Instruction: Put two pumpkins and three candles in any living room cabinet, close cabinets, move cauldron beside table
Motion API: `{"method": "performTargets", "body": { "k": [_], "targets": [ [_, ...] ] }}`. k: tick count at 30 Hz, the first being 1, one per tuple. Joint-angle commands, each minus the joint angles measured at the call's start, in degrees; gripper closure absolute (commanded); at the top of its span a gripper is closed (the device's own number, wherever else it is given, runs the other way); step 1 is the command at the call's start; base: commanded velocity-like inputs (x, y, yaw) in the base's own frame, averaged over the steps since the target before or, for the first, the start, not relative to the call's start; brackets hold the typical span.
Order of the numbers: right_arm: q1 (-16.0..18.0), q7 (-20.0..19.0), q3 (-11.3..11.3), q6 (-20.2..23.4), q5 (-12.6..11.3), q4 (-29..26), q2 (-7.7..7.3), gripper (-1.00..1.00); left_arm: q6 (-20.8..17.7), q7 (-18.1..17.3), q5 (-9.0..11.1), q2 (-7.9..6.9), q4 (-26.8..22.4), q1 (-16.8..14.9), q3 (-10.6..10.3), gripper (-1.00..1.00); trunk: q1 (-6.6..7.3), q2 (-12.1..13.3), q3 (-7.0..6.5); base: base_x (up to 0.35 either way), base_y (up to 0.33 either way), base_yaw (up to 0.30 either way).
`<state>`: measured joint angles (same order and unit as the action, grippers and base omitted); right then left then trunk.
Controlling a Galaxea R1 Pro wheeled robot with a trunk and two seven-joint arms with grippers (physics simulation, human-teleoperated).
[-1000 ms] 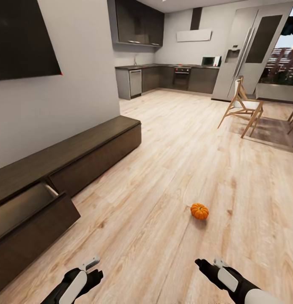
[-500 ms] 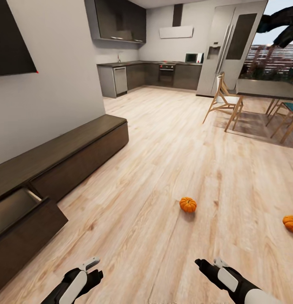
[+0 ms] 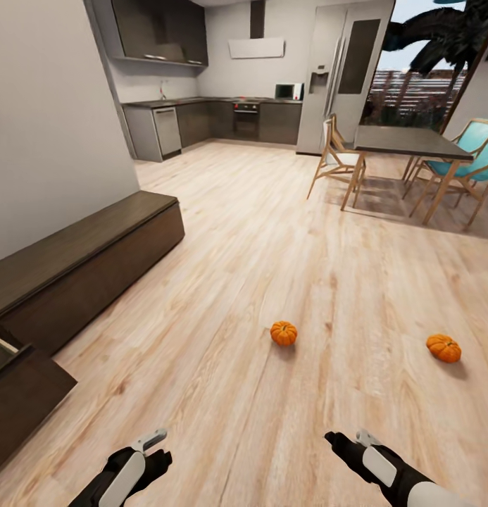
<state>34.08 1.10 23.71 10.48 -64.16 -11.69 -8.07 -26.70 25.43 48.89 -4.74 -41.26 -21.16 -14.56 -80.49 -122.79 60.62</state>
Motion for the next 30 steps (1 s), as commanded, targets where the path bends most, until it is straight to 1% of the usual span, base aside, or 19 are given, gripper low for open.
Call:
{"method": "performTargets", "body": {
  "k": [1, 4, 6, 10, 13, 25, 29, 30],
  "targets": [
    [0.0, 0.2, 0.3, 0.2, -0.3, -0.1, -0.04, -1.00, 0.0, 0.6, 0.6, -0.09, -0.1, 0.0, -0.4, -1.00, 0.01, 0.0, 0.10, 0.000, -0.215, -0.232],
    [0.0, 0.3, 0.3, 0.2, -0.3, 0.0, -0.04, -1.00, 0.0, 0.6, 0.6, -0.10, -0.1, 0.0, -0.5, -1.00, 0.01, 0.0, 0.26, 0.000, -0.219, -0.232],
    [0.0, 0.4, 0.3, 0.2, -0.8, 0.0, -0.07, -1.00, 0.0, 0.6, 0.6, -0.10, -0.1, 0.0, -0.5, -1.00, 0.01, 0.0, 0.36, 0.000, -0.221, -0.232],
    [0.0, 0.5, 0.3, 0.2, -4.5, 0.1, -0.33, -1.00, 0.0, 0.6, 0.6, -0.10, -0.1, 0.0, -0.5, -1.00, 0.01, 0.0, 0.54, 0.000, -0.222, -0.240],
    [0.0, 0.6, 0.3, 0.2, -5.6, 0.7, -0.49, -1.00, 0.0, 0.6, 0.6, -0.10, -0.1, 0.0, -0.5, -1.00, 0.01, 0.0, 0.64, 0.000, -0.222, -0.251],
    [0.0, 0.6, 0.3, 0.6, -6.0, 1.1, -0.89, -1.00, 0.0, 0.6, 0.6, -0.09, -0.1, 0.0, -0.5, -1.00, 0.01, 0.0, 0.80, 0.000, -0.223, -0.251],
    [0.0, 0.5, 0.3, 0.6, -6.0, 1.0, -0.90, -1.00, 0.0, 0.6, 0.6, -0.10, -0.1, 0.0, -0.5, -1.00, 0.01, 0.0, 0.80, 0.046, -0.225, -0.133],
    [0.0, 0.8, 0.0, 0.5, -6.4, 1.2, -0.69, -1.00, 0.3, 0.3, 0.9, 0.24, 0.2, -0.4, -0.3, -1.00, 0.01, 0.0, 0.80, 0.000, 0.000, 0.000]
  ]
}}
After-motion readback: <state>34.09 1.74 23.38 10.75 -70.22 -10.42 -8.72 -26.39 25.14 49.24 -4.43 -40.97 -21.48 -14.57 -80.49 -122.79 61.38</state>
